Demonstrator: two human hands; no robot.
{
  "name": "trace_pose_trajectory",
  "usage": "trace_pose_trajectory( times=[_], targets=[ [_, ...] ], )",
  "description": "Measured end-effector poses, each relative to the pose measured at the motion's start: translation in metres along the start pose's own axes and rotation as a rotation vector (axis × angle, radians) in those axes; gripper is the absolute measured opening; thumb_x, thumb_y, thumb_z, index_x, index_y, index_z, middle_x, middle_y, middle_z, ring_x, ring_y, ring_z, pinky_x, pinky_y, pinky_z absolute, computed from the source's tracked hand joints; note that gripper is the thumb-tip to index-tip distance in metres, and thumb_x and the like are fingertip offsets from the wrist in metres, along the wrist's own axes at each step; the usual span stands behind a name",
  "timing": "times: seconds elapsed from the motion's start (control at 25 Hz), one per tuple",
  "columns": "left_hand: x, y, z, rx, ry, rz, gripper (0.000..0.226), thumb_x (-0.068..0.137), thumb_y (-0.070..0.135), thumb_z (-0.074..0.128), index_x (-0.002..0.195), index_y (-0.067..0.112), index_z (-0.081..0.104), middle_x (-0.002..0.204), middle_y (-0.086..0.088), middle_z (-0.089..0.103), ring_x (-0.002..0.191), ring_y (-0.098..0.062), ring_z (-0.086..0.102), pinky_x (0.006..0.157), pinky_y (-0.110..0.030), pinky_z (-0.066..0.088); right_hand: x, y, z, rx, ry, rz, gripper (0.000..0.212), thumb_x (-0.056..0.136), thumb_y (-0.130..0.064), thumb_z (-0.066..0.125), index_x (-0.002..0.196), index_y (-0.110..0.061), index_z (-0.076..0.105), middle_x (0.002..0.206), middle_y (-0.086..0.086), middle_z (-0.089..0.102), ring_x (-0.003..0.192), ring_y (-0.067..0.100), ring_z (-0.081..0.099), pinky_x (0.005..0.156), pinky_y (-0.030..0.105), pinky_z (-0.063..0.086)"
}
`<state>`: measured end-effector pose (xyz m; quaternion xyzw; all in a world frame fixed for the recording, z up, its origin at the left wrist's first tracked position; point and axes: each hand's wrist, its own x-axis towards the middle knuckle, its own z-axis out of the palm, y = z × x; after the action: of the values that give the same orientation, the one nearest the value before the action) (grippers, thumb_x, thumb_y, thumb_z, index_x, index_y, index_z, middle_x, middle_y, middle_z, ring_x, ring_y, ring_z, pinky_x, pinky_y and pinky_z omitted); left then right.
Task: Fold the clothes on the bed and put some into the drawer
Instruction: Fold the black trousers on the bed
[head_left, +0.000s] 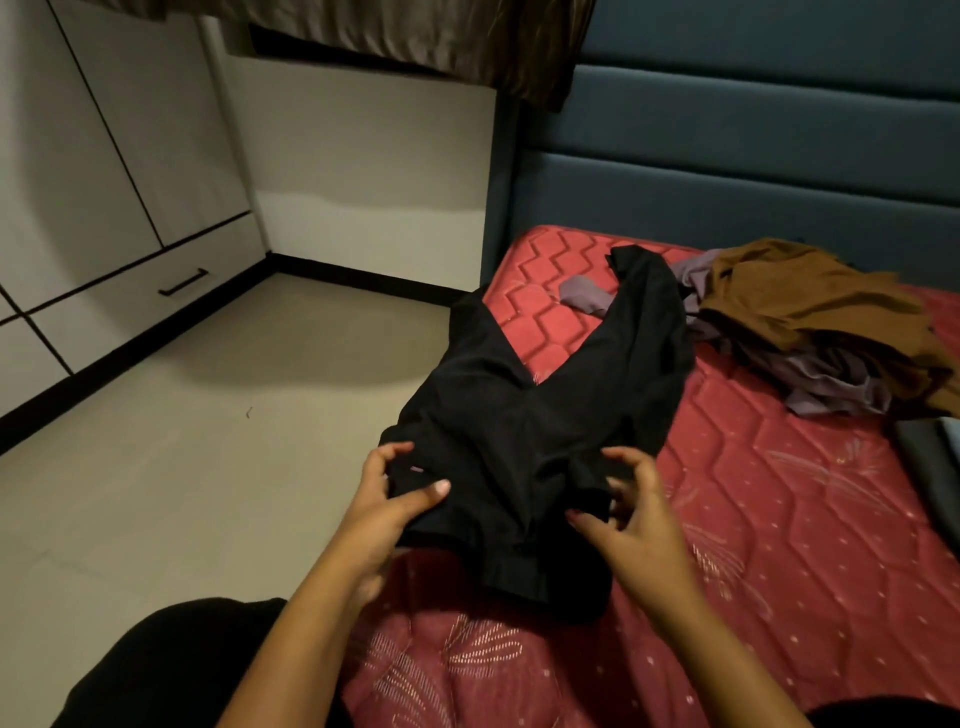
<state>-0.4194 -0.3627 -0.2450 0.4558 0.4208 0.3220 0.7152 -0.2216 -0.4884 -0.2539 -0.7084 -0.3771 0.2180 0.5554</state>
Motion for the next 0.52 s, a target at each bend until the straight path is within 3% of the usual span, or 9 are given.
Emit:
trace_pose_trajectory(
  times=[0.12, 0.28, 0.4, 0.52],
  targets=[
    [0.001, -0.006, 0.024, -0.035, -0.046, 0.129, 0.069, 0.076, -0.010, 0.069, 0.123, 0.035, 0.043, 0.108, -0.002, 0.070, 0.099, -0.020, 0.068, 0.075, -0.031, 0.057, -0.006, 0.010, 0.029, 0.025, 0.010, -0.080, 0.043, 0.070, -0.020, 0.065, 0.108, -0.035, 0.054, 0.104, -0.017, 0.064, 0.104, 0.006, 0.061, 0.090, 0.020, 0.045],
    [-0.002, -0.019, 0.051, -0.043, 0.050, 0.271, 0.051, 0.086, -0.011, 0.058, 0.120, 0.027, 0.049, 0.106, -0.005, 0.071, 0.100, -0.017, 0.066, 0.080, -0.022, 0.053, -0.005, 0.010, 0.037, -0.020, 0.006, -0.157, 0.048, 0.074, -0.012, 0.059, 0.119, -0.029, 0.054, 0.113, -0.022, 0.061, 0.112, 0.001, 0.057, 0.097, 0.020, 0.042],
    [-0.001, -0.022, 0.055, 0.157, 0.048, 0.454, 0.047, 0.087, -0.008, 0.049, 0.117, 0.028, 0.058, 0.117, 0.009, 0.064, 0.113, -0.008, 0.059, 0.094, -0.020, 0.046, -0.003, 0.015, 0.036, 0.019, -0.026, -0.151, 0.047, 0.076, -0.010, 0.059, 0.119, -0.028, 0.057, 0.116, -0.014, 0.064, 0.113, 0.006, 0.059, 0.099, 0.025, 0.044],
    [-0.004, -0.021, 0.055, 0.335, 0.031, 0.543, 0.048, 0.066, 0.002, 0.041, 0.097, 0.032, 0.061, 0.101, 0.024, 0.063, 0.103, 0.002, 0.058, 0.088, -0.011, 0.041, 0.001, 0.011, 0.030, 0.160, 0.056, -0.140, 0.031, 0.084, -0.006, 0.062, 0.110, -0.022, 0.060, 0.106, -0.004, 0.069, 0.104, 0.010, 0.064, 0.092, 0.026, 0.047]
  ],
)
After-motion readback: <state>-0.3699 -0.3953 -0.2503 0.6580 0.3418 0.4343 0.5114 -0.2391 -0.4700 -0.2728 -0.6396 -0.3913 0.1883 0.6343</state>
